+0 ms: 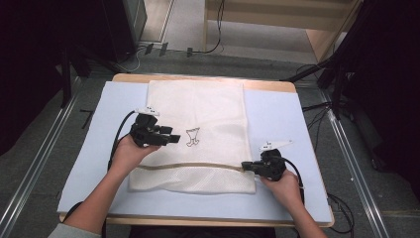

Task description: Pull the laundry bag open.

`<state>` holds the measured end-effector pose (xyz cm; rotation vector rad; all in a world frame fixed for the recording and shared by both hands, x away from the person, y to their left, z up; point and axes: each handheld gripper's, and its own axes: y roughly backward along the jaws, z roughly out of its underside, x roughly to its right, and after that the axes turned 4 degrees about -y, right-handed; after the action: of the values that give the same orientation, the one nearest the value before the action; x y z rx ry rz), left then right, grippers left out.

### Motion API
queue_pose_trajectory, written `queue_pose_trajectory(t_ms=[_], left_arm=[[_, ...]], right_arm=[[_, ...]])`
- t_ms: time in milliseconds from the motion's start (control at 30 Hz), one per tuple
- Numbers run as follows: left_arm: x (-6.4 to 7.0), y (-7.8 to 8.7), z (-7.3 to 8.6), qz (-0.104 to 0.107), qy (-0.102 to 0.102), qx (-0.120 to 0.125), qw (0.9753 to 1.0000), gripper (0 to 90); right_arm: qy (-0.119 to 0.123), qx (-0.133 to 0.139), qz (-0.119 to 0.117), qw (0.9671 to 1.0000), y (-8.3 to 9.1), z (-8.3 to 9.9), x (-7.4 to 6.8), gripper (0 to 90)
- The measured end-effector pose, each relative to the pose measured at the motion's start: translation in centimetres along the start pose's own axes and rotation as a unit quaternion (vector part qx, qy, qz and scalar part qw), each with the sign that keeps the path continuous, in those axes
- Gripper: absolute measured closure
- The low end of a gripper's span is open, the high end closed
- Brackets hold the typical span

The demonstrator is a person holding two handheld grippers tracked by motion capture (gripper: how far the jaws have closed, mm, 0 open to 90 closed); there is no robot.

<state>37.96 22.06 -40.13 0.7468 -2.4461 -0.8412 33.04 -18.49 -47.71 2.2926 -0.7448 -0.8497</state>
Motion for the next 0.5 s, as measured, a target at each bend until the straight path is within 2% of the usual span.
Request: queue_pose_trajectory(t_ms=[100, 133, 333, 433, 500], left_arm=[[0.1, 0.0, 0.0, -0.001, -0.001, -0.002, 1.0, 45.2], [0.1, -0.1, 0.0, -0.002, -0.001, -0.002, 1.0, 45.2], [0.2, -0.2, 0.0, 0.0, -0.002, -0.001, 1.0, 45.4], [0.2, -0.2, 0.0, 0.001, -0.001, 0.0, 1.0, 45.4], [0.3, -0.1, -0.1, 0.003, -0.005, 0.0, 1.0, 45.4]], right_arm=[[-0.005, -0.007, -0.015, 0.9998, 0.2, 0.2, 0.0, 90.0], [-0.003, -0.015, -0.015, 0.9998, 0.2, 0.3, -0.1, 90.0], [0.004, -0.014, -0.009, 0.9998, 0.1, 0.2, -0.6, 90.0], [0.013, -0.012, -0.008, 0.9998, 0.0, 0.0, -0.7, 90.0], [0.018, 0.0, -0.007, 0.9998, 0.3, -0.3, -1.1, 90.0]])
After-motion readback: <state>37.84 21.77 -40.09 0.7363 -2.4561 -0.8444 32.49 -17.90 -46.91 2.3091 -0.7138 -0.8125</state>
